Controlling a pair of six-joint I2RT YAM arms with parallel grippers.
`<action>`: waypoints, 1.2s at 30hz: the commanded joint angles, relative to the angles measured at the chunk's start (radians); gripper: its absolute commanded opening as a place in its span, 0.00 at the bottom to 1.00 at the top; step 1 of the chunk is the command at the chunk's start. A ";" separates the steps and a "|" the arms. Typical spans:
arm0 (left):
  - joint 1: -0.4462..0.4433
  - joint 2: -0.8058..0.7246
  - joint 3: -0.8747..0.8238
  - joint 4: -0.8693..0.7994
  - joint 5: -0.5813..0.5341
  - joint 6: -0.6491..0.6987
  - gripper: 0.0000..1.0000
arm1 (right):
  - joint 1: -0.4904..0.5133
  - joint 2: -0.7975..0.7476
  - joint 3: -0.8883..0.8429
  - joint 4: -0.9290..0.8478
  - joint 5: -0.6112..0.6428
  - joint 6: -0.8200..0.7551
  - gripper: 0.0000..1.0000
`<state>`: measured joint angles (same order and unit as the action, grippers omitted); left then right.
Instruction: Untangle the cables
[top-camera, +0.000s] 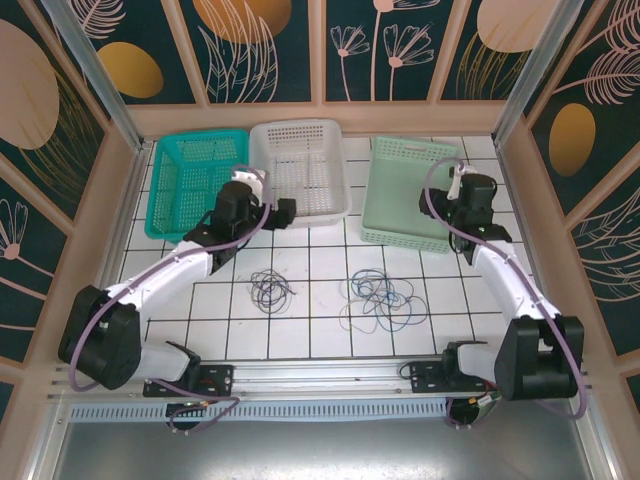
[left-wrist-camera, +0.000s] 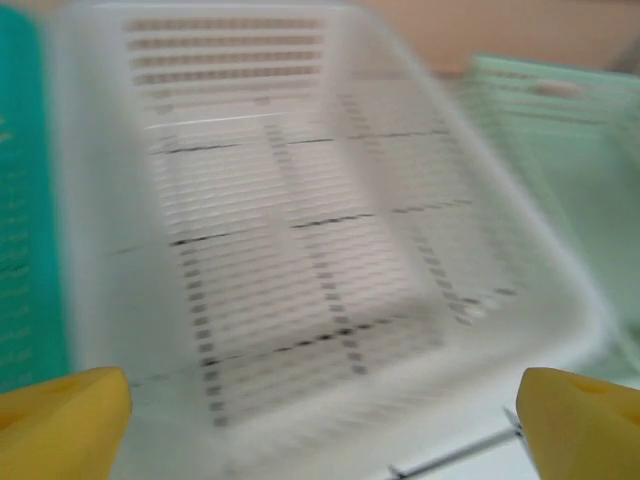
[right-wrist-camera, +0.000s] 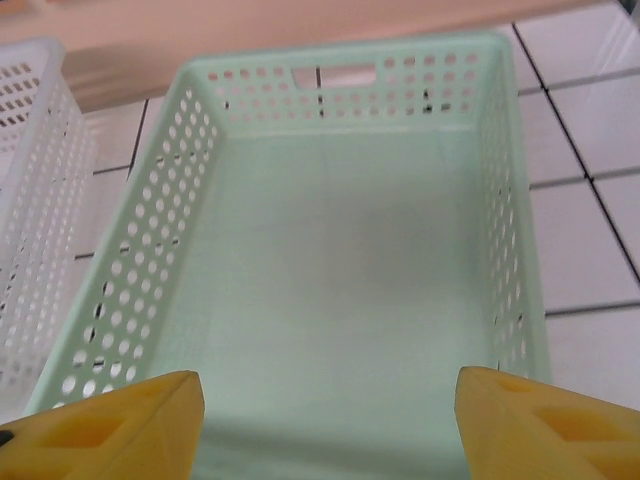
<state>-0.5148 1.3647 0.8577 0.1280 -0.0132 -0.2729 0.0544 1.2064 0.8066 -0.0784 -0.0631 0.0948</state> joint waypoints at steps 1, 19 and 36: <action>-0.080 0.003 -0.023 0.045 0.157 0.130 0.99 | -0.002 -0.058 -0.056 0.016 -0.063 0.100 0.68; -0.310 0.411 0.246 0.000 0.632 0.256 0.87 | -0.037 -0.255 -0.285 -0.004 -0.011 0.195 0.70; -0.363 0.588 0.326 -0.002 0.811 0.269 0.67 | -0.040 -0.267 -0.352 0.056 -0.030 0.256 0.70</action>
<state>-0.8684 1.9255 1.1507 0.1108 0.7353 -0.0181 0.0193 0.9627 0.4786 -0.0547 -0.0879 0.3088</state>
